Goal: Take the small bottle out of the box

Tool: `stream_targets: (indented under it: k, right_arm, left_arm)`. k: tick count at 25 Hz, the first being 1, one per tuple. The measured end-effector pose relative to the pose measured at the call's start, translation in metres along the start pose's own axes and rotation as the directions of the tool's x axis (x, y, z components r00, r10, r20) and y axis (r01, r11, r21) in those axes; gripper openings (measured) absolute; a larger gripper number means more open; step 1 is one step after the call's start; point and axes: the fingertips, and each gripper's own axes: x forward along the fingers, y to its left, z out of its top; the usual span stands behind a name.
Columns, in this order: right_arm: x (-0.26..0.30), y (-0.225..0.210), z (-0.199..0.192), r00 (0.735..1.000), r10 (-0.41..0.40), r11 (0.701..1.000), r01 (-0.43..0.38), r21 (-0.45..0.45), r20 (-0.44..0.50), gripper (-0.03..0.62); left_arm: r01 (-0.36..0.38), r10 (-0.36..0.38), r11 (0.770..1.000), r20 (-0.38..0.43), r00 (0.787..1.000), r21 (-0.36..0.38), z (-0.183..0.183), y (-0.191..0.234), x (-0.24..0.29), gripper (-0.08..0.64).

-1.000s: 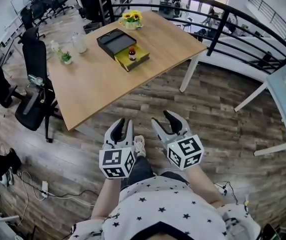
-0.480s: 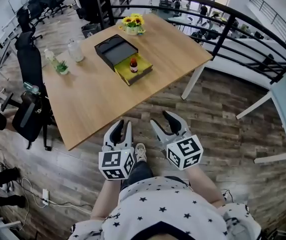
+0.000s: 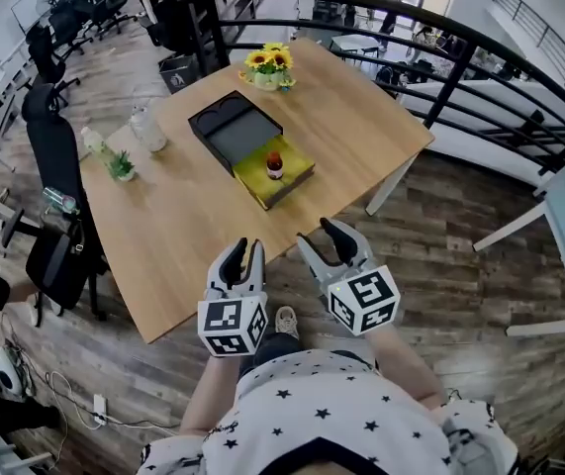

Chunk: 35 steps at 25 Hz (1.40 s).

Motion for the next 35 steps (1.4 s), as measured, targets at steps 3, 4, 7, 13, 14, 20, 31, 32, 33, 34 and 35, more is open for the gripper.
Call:
stream_targets:
  k: [3,4,7,13,14,20,31,32,33,34,35]
  right_arm:
    - [0.026,-0.010,0.007,1.000,-0.006,1.000,0.006,-0.003,-0.001,0.189]
    - [0.034,-0.013,0.009,1.000,-0.008,1.000,0.008,-0.004,-0.001,0.189]
    - [0.055,-0.019,0.016,1.000,-0.018,1.000,0.018,-0.009,-0.002,0.189]
    - [0.095,-0.033,0.022,0.999,-0.039,0.999,0.039,-0.010,-0.012,0.189]
    - [0.099,-0.035,0.023,0.999,-0.041,0.999,0.041,-0.009,-0.015,0.189]
    - [0.126,-0.046,0.020,0.998,-0.055,0.998,0.055,-0.011,-0.027,0.189]
    - [0.178,-0.070,-0.001,0.995,-0.069,0.997,0.065,-0.050,-0.069,0.189]
    - [0.183,-0.073,-0.004,0.995,-0.067,0.996,0.063,-0.056,-0.078,0.189]
    - [0.188,-0.076,-0.008,0.994,-0.066,0.996,0.061,-0.062,-0.087,0.189]
    - [0.192,-0.079,-0.012,0.993,-0.064,0.996,0.058,-0.067,-0.096,0.189]
    - [0.197,-0.082,-0.017,0.992,-0.063,0.996,0.056,-0.070,-0.106,0.189]
  left_arm:
    - [0.006,-0.006,1.000,0.000,1.000,0.000,0.010,0.015,0.022,0.075]
    - [0.008,-0.008,1.000,-0.001,1.000,0.000,0.013,0.020,0.028,0.075]
    - [0.014,-0.014,1.000,-0.001,1.000,-0.004,0.020,0.035,0.043,0.075]
    - [0.027,-0.027,1.000,-0.006,1.000,-0.010,0.032,0.061,0.072,0.075]
    - [0.028,-0.028,1.000,-0.007,1.000,-0.012,0.033,0.064,0.076,0.075]
    - [0.027,-0.028,0.999,-0.020,0.999,-0.022,0.032,0.083,0.093,0.075]
    - [0.022,-0.025,0.998,-0.061,0.998,-0.054,0.018,0.111,0.125,0.075]
    - [0.019,-0.022,0.998,-0.066,0.998,-0.058,0.016,0.112,0.128,0.075]
    - [0.015,-0.019,0.998,-0.069,0.997,-0.063,0.014,0.113,0.131,0.075]
    - [0.011,-0.016,0.998,-0.073,0.997,-0.067,0.012,0.114,0.134,0.075]
    - [0.008,-0.013,0.998,-0.077,0.997,-0.069,0.010,0.115,0.136,0.075]
